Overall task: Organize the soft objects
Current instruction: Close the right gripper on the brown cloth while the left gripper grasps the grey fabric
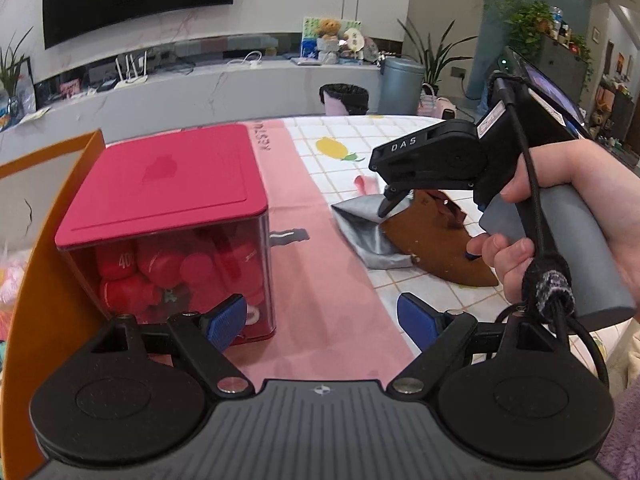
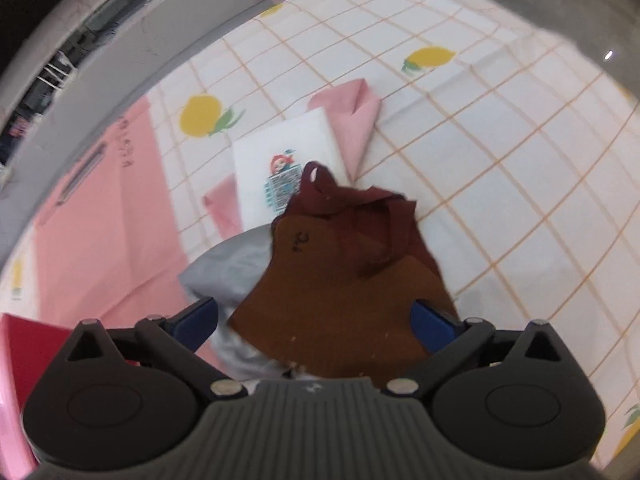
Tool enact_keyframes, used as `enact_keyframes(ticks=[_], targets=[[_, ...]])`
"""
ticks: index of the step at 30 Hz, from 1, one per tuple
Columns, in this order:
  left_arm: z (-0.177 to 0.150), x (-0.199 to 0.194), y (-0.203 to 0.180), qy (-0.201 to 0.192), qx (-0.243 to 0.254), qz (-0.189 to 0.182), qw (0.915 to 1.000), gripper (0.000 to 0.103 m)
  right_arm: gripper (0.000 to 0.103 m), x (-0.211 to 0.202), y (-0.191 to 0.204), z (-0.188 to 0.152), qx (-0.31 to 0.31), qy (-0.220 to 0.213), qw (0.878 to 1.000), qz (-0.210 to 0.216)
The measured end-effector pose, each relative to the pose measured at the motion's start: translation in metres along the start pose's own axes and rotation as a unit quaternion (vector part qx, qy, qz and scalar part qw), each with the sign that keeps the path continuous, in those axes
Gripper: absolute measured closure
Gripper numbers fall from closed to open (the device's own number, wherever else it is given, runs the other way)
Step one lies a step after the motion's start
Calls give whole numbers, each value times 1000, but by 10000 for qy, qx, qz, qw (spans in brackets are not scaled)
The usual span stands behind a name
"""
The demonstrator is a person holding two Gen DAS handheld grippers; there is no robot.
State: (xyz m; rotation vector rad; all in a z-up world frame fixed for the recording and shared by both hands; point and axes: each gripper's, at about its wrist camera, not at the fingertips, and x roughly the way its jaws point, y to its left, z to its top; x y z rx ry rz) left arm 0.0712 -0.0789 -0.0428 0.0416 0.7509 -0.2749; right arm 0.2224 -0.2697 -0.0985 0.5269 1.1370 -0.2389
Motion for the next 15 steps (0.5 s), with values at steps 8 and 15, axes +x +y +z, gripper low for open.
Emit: enact_keyframes(ticks=[8,15], targets=[[-2,3,-1,92,72,-146,9998,3,32,-1,-3,-1,-647,-367,9965,-382],[-4,11,-28,-95,562,-399,9976,3,53,-20,-41,3,-738,141,9972,-59]])
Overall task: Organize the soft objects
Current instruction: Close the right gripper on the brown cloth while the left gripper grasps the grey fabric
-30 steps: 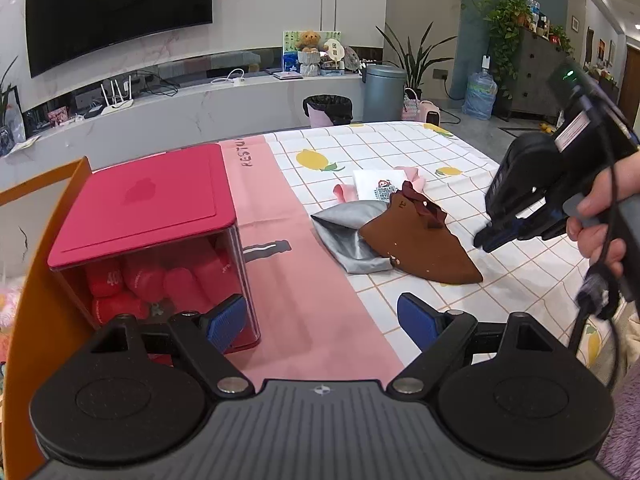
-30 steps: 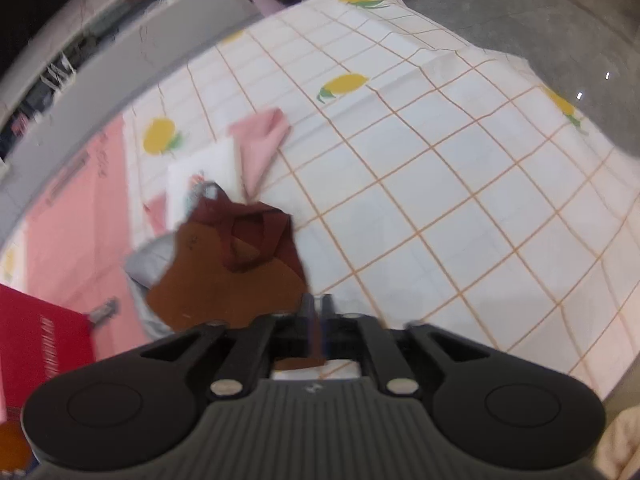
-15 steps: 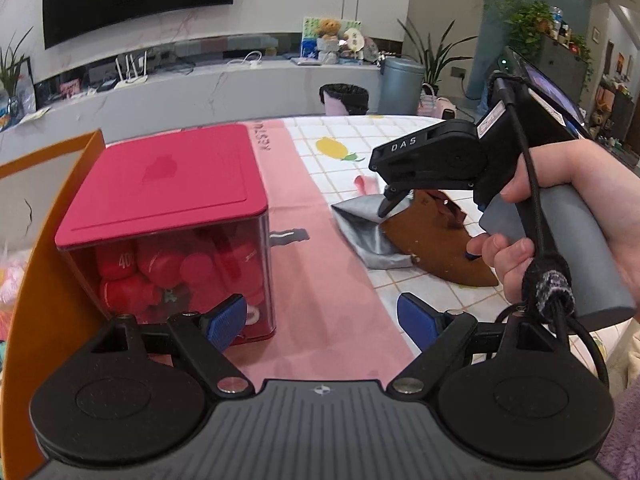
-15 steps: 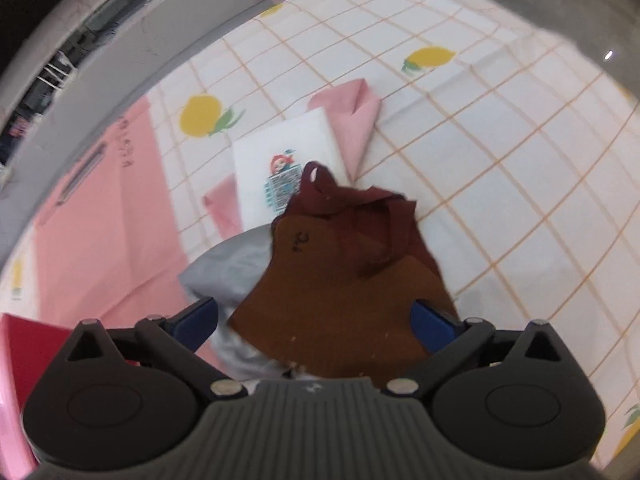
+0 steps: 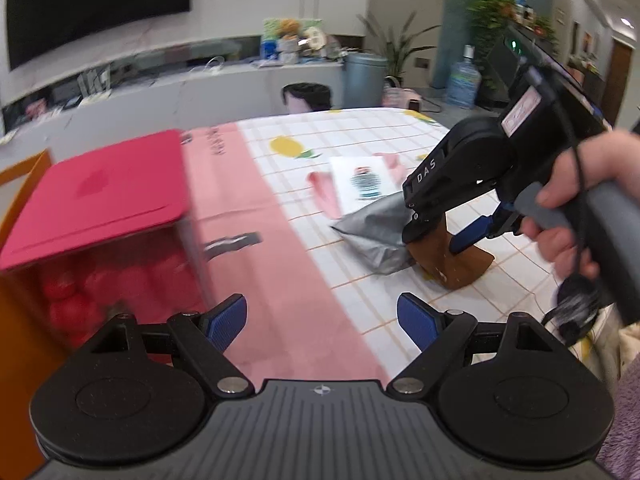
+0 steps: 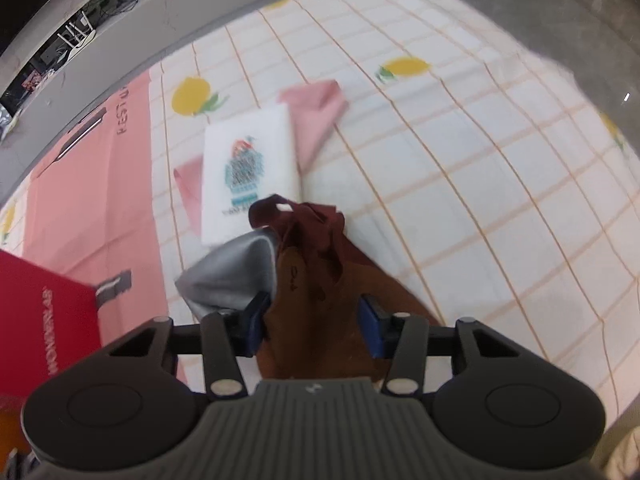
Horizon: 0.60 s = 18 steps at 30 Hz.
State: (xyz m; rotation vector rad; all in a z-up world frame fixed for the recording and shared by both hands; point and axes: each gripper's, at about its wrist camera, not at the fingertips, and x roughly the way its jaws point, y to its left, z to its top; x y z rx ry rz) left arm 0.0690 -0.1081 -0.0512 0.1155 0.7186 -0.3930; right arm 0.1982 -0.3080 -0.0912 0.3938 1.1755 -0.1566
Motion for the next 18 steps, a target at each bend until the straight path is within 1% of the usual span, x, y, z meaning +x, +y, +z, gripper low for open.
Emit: enact_keyframes(ticks=[2,3,4,6,7,8,9,11,13,14,15,17,18], targets=[[-1,4,-11,-150,294,-89,9994,3,52,-3,-11,2,18,267,9996,117],[-1,6,-17,-236,474,-144,9985,3,52,-4,-14,2,-70,358,9993,110],[-2,8,-23,-311,684,-190,9970,3,52,-6,-16,2,-193,392,9990,41],[-3,14,-35,-469,1168,-231,9918,3,51,-6,-18,1,-553,399,9973,-265],[-5,17,-41,-538,1396,-227,9885,3,50,-6,-17,0,-751,412,9954,-429],[-5,20,-47,-616,1595,-218,9850,3,44,-6,-18,-1,-897,444,9935,-534],[-5,23,-52,-697,1725,-224,9823,3,40,-6,-18,-2,-1008,514,9917,-612],[-4,30,-59,-790,1814,-343,9796,3,40,-7,-20,-3,-1209,575,9888,-657],[-1,39,-63,-789,1795,-491,9794,3,39,-7,-22,-5,-1434,599,9848,-775],[0,44,-65,-779,1790,-583,9790,3,36,-7,-23,-6,-1508,632,9831,-818],[2,49,-66,-759,1793,-704,9783,3,34,-7,-26,-7,-1592,713,9814,-806],[5,61,-68,-594,1787,-983,9772,3,34,-7,-30,-9,-1759,796,9779,-797],[7,67,-68,-523,1788,-1038,9770,3,34,-7,-34,-9,-1801,825,9766,-834]])
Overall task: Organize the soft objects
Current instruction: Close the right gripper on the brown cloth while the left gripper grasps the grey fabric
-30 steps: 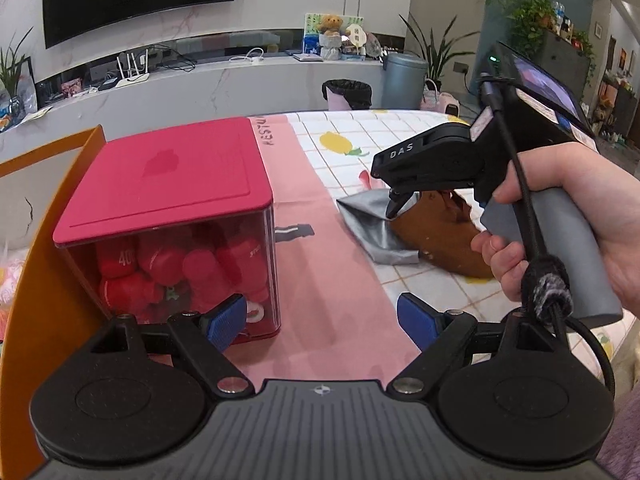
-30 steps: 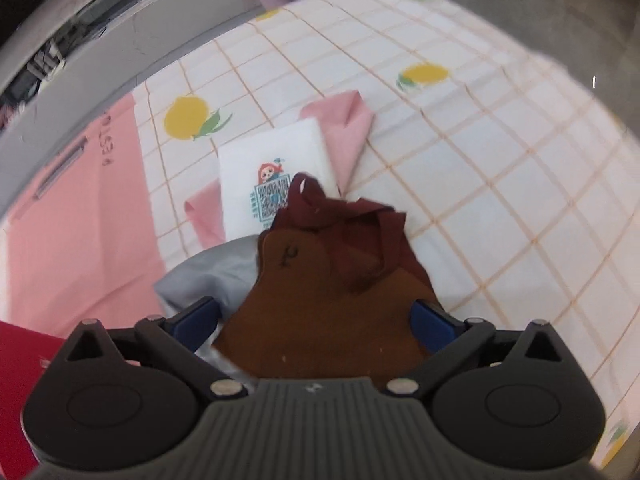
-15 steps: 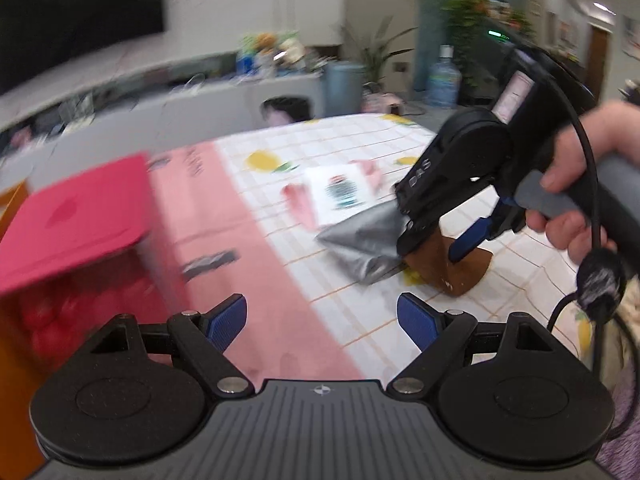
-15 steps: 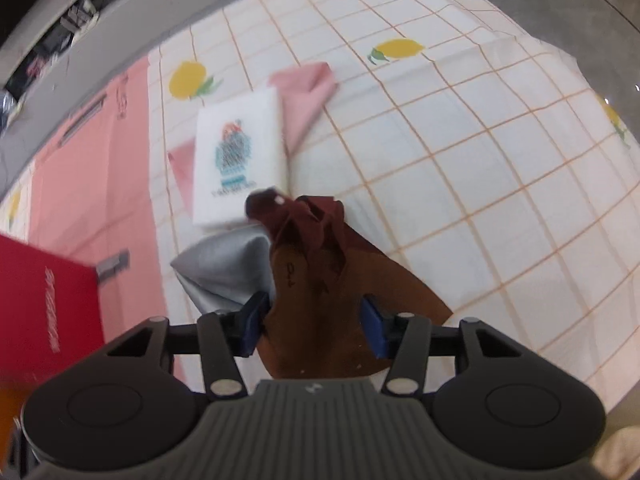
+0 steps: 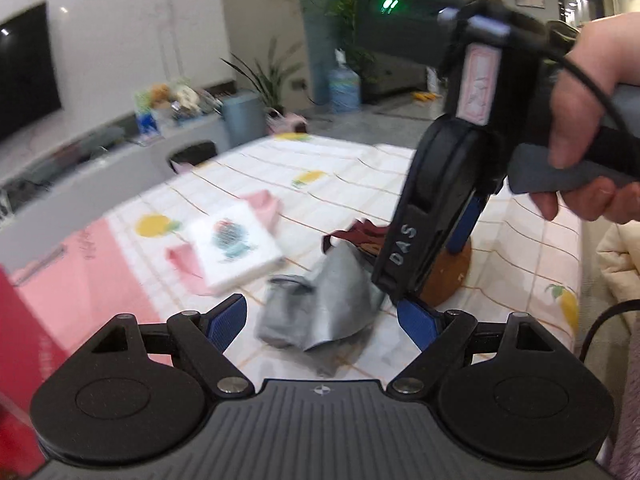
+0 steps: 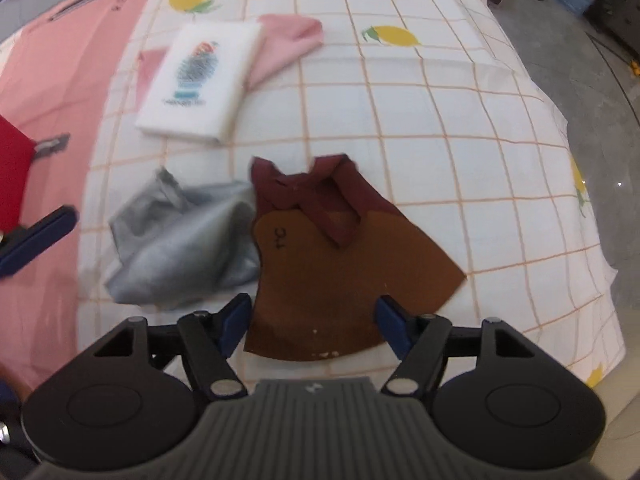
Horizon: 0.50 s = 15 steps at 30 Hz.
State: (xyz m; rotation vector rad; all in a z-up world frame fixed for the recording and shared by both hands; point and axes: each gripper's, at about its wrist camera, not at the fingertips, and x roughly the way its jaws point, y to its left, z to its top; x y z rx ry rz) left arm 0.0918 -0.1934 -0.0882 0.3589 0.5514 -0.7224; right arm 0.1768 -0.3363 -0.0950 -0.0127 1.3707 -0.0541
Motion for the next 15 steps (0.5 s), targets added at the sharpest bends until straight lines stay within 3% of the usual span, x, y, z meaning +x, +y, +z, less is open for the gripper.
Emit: enact_keyframes(ticks=[6,9,15], targets=[[0,20,-3,59,218,-136,9997,5,34,3,-24,0,225,9,9997,-118],[-1,28,-1,191,197,-125,9995,15,34,4,-30,0,308,-11,9995,-52],[2,45,20,623,-850,-278,9940,19,34,3,-27,1,239,-55,9997,-63]])
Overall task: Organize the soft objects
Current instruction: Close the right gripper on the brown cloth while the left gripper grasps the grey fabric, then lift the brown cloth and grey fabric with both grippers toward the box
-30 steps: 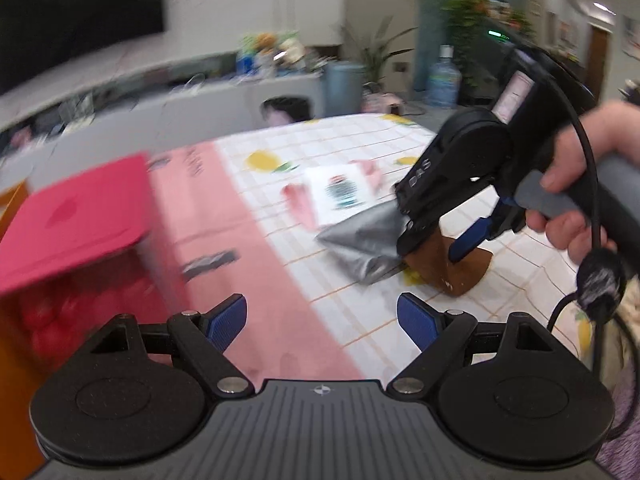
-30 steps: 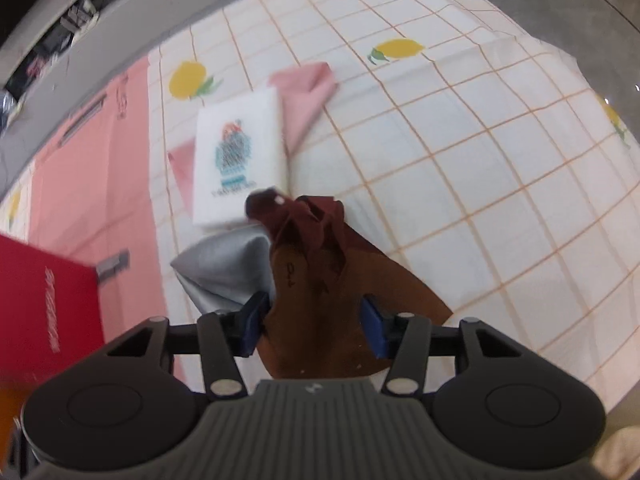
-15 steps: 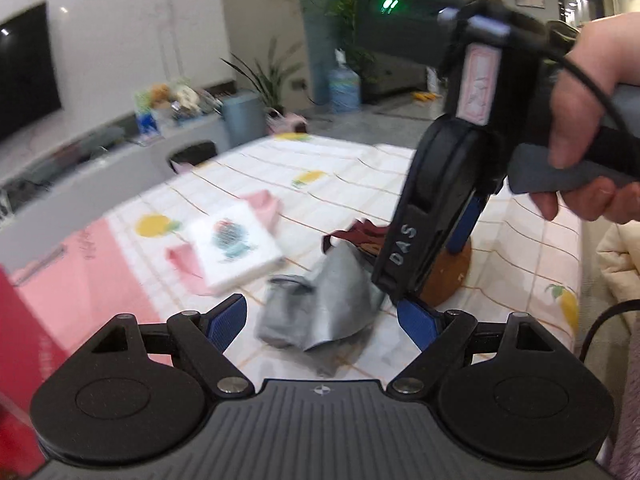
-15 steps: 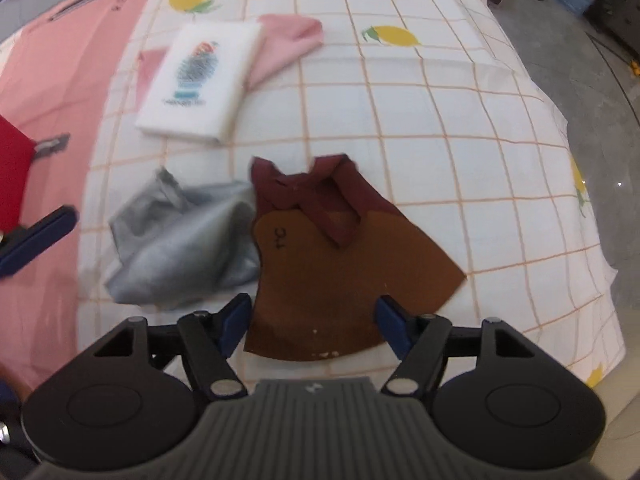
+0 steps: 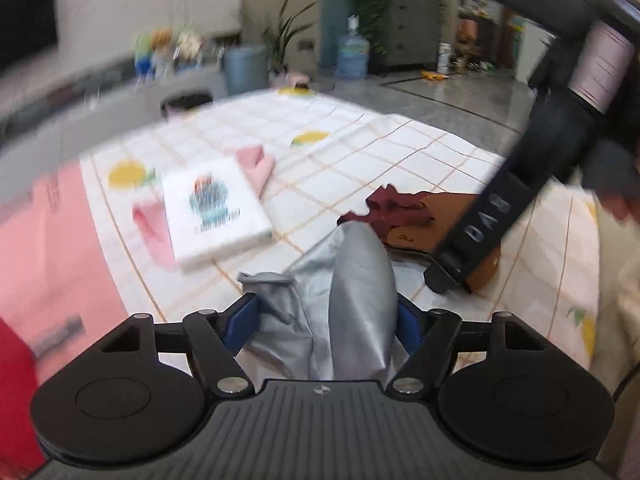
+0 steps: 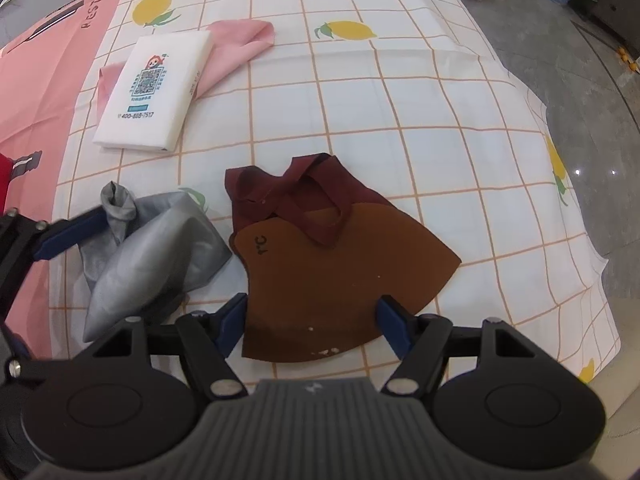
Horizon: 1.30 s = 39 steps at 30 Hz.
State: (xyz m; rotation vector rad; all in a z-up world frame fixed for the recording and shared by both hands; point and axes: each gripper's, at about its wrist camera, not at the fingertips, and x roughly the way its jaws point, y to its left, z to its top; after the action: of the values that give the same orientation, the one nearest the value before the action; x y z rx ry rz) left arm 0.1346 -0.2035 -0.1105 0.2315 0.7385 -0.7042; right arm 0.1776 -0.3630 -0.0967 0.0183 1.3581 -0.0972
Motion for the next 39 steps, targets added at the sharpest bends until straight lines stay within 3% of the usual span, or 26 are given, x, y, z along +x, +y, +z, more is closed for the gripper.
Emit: enact_keyframes(ticks=[3,5,6,7,8,9,11,14,16,20,28,39], targets=[[3,-2,2,93,-105,-25,9999,23,33,0,-1,-1,4,-11,10000,43],[6,-4,1,171,-118,-11,9998,33,35,-1,-3,-1,61,-21,9999,82],[7,-5,1,196,-170,36,9997,38,41,-1,-4,-1,87,-36,9999,77],[8,-6,2,214,-255,118,9994,49,46,-2,-5,-1,82,-65,9999,68],[9,-8,4,235,-358,191,9989,61,57,-4,-5,-1,54,-111,9999,45],[10,-9,7,249,-472,216,9983,66,67,-5,-5,-1,48,-155,9999,18],[11,-12,12,271,-702,158,9970,82,80,-7,-8,-1,81,-213,9997,-58],[12,-16,15,305,-918,130,9952,93,97,-9,-12,-1,169,-293,9994,-32],[14,-20,14,236,-964,182,9949,95,98,-11,-14,-1,219,-366,9990,105],[21,-34,10,89,-970,195,9951,95,99,-16,-11,-1,47,-629,9980,-23],[31,-62,3,-137,-992,171,9948,95,100,-29,-15,-1,179,-921,9946,452],[44,-87,-3,-86,-901,438,9949,95,100,-43,5,-1,72,-1062,9919,699]])
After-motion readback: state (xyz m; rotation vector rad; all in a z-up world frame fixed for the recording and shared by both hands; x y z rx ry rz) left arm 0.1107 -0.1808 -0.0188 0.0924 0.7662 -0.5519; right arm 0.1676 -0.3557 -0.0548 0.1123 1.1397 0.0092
